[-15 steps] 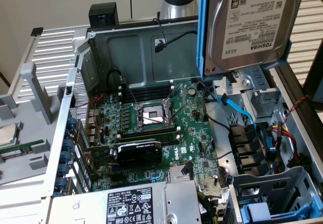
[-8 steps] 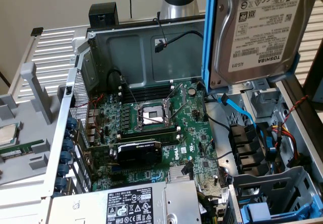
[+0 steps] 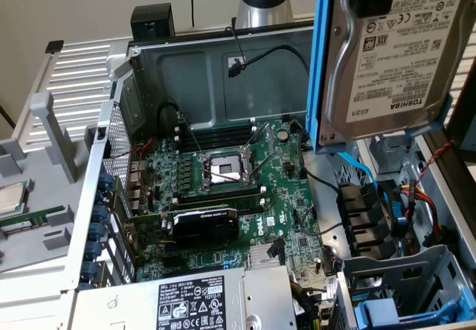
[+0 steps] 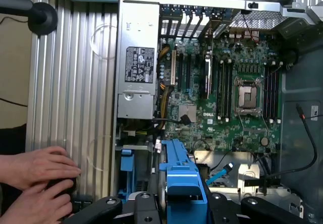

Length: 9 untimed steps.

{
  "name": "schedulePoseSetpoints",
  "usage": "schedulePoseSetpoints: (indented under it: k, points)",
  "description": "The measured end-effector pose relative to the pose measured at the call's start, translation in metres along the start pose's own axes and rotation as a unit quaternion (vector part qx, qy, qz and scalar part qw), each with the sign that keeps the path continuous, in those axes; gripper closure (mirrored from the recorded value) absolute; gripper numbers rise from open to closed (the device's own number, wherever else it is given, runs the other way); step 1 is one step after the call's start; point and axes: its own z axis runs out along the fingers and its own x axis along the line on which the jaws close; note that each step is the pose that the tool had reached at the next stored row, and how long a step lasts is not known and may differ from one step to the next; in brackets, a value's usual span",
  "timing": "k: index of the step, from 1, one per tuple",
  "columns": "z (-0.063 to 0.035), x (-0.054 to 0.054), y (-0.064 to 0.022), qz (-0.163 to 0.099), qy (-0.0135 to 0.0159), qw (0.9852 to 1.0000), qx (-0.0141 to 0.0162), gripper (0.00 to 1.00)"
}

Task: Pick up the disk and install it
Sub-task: 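Pick up the disk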

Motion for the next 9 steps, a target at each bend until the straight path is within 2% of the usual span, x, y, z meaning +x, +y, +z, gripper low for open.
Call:
schedulePoseSetpoints:
  k: [3,5,9]
  points:
    - [0.0012,0.0,-0.0086,0.0,0.0061,1.0,-0.0003,0.63]
    - [0.0015,0.001,-0.015,0.0,0.0087,1.0,-0.0008,0.63]
    - [0.0011,0.004,-0.0246,0.0,0.0091,1.0,-0.0017,0.63]
